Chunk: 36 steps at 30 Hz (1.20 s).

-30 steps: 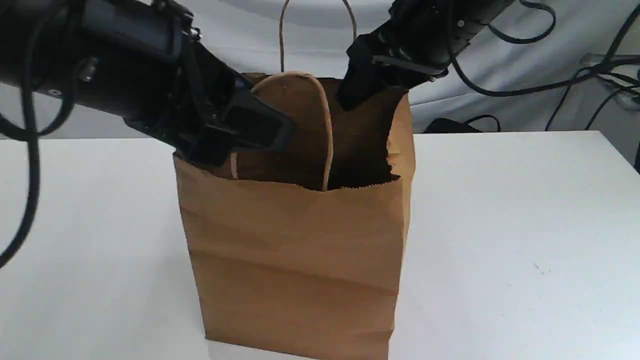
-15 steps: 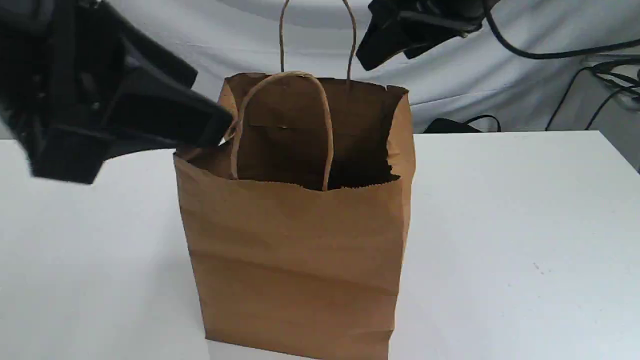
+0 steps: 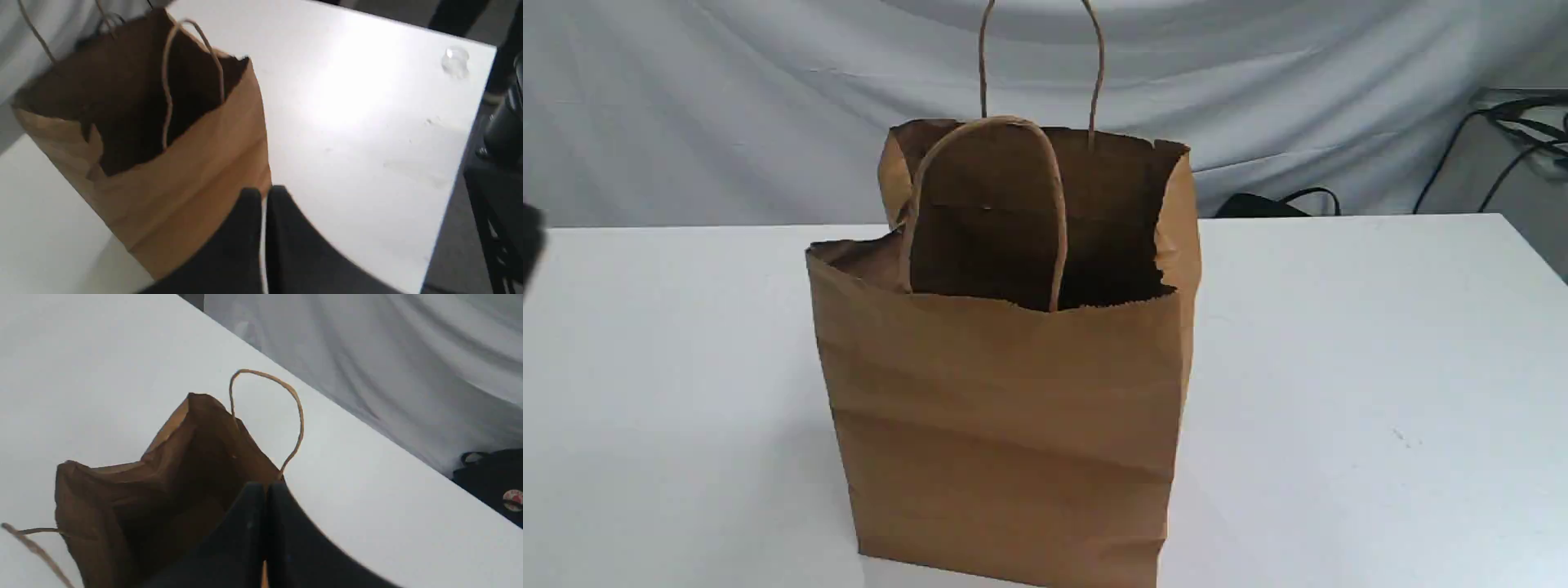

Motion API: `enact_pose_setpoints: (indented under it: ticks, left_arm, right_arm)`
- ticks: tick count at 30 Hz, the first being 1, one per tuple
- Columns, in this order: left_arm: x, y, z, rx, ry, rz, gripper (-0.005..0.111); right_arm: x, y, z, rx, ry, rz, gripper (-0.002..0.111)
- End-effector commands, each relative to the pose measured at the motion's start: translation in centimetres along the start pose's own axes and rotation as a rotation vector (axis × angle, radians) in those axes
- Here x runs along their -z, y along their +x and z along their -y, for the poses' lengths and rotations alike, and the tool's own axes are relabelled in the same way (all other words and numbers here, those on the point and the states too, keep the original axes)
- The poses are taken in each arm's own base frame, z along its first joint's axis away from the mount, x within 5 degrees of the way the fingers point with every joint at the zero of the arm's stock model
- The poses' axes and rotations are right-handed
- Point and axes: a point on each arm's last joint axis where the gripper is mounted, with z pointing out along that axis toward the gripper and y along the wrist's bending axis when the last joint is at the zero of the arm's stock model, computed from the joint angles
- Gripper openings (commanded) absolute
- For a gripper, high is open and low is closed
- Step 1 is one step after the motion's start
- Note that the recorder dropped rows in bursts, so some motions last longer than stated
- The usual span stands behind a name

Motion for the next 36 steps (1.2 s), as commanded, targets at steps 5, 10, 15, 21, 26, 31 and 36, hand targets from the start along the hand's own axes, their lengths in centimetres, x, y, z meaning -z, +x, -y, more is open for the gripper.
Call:
enact_pose_setpoints:
  ticks: [5,10,15,21,26,31,36]
  left_arm:
    - [4.7,3.2,2.5,0.032,-0.175,0.327,0.000]
    - [5.9,6.6,3.4,0.064,-0.273,0.456,0.000]
    - [6.1,9.3,4.2,0.065,-0.305,0.553,0.000]
    - [5.5,11.0,4.3,0.084,-0.326,0.614,0.000]
    - [4.6,11.7,4.2,0.092,-0.322,0.584,0.000]
    - [4.3,12.0,4.2,0.093,-0.313,0.558,0.000]
    - [4.3,12.0,4.2,0.093,-0.313,0.558,0.000]
  right_arm:
    - [5.8,1.5,-2.7,0.039,0.007,0.080,0.000]
    - [8.7,4.3,-4.5,0.035,0.026,0.128,0.000]
    - [10.2,7.7,-5.7,0.006,0.068,0.247,0.000]
    - [10.9,12.1,-6.7,-0.019,0.127,0.349,0.000]
    - [11.1,14.3,-7.4,-0.020,0.134,0.355,0.000]
    - [11.3,14.5,-7.6,-0.020,0.129,0.351,0.000]
    - [11.3,14.5,-7.6,-0.020,0.129,0.351,0.000]
